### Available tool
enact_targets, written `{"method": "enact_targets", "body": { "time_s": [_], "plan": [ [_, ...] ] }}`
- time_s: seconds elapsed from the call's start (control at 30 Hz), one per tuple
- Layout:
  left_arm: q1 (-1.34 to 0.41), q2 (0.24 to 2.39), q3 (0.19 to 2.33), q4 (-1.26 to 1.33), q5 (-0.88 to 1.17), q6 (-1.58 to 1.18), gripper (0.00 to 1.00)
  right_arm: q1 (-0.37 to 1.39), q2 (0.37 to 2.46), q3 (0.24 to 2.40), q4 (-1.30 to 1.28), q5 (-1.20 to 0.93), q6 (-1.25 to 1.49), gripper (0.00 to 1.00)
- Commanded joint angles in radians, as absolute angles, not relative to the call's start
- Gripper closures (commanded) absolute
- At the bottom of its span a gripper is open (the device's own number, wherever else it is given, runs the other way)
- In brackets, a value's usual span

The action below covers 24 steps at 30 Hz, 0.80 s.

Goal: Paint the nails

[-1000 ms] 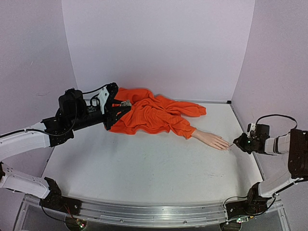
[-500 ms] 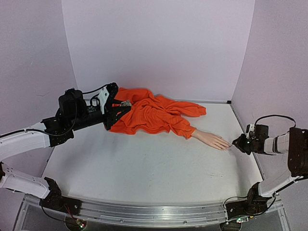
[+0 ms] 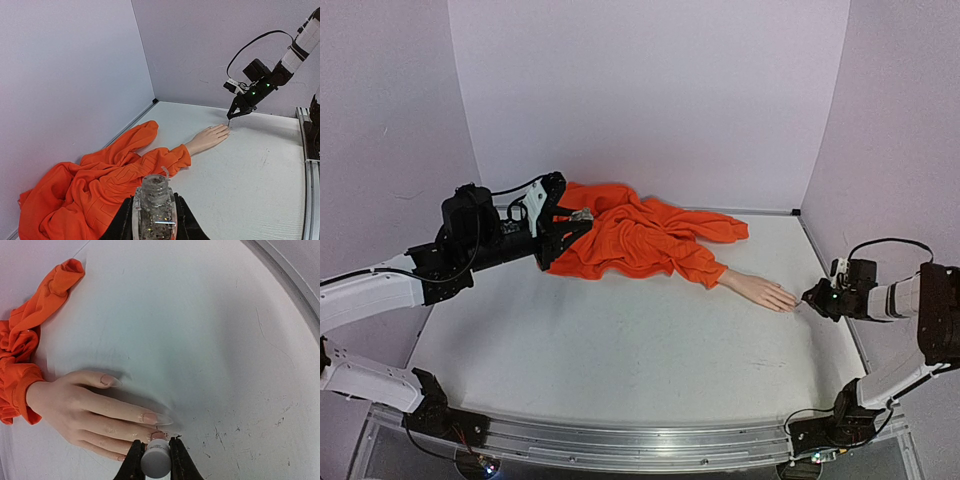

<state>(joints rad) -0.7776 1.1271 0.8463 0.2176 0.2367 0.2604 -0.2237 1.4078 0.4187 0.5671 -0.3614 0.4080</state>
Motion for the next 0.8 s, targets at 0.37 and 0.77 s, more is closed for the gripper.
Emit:
{"method": "enact_targets", "body": {
  "time_s": [0.37, 0.77],
  "plan": [
    [-0.773, 1.114, 0.867, 0.278, 0.250, 0.248, 1.00, -0.218, 1.400, 0.454, 0.562, -0.321, 0.409, 1.00],
    [-0.774, 1.114, 0.866, 0.277, 0.250, 0.247, 1.00, -0.218, 1.412, 0.464, 0.554, -0.308, 0.412, 1.00]
  ]
}}
